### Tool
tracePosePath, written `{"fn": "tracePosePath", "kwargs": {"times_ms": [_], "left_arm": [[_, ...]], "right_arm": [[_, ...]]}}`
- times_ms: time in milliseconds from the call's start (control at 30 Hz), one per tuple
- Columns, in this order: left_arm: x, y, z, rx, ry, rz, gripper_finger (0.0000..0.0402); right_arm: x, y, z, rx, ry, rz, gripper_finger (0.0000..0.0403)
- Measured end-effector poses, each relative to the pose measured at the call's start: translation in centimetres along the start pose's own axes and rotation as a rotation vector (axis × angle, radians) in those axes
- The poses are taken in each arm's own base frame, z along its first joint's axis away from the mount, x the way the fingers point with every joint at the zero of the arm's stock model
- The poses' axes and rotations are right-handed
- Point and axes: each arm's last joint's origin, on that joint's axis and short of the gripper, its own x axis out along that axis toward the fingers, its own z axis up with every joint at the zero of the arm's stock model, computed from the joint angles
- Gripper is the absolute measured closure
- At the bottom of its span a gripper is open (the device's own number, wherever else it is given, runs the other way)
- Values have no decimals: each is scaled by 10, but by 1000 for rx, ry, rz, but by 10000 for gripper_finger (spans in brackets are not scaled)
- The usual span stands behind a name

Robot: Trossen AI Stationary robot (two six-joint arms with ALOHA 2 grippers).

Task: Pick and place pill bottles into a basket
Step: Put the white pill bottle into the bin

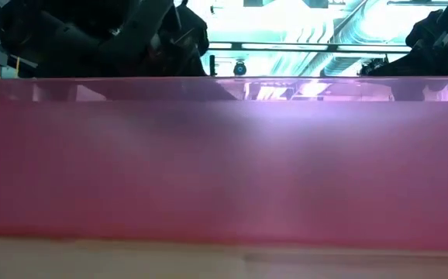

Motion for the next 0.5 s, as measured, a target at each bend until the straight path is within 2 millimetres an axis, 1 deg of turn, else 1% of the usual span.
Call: {"fn": "tracePosePath", "kwargs": {"times_ms": [100, 167, 367, 500], "left_arm": [[0, 0, 0, -1, -3, -3, 203], [0, 0, 1, -1, -7, -3, 198], [0, -1, 3, -3, -27, -8, 153], [0, -1, 4, -4, -30, -10, 135]], "right_arm": [[0, 0, 0, 0, 0, 0, 403], [0, 0, 0, 0, 0, 0, 403], [0, 0, 0, 0, 1, 3, 403], [0, 0, 0, 0, 2, 4, 403]]}}
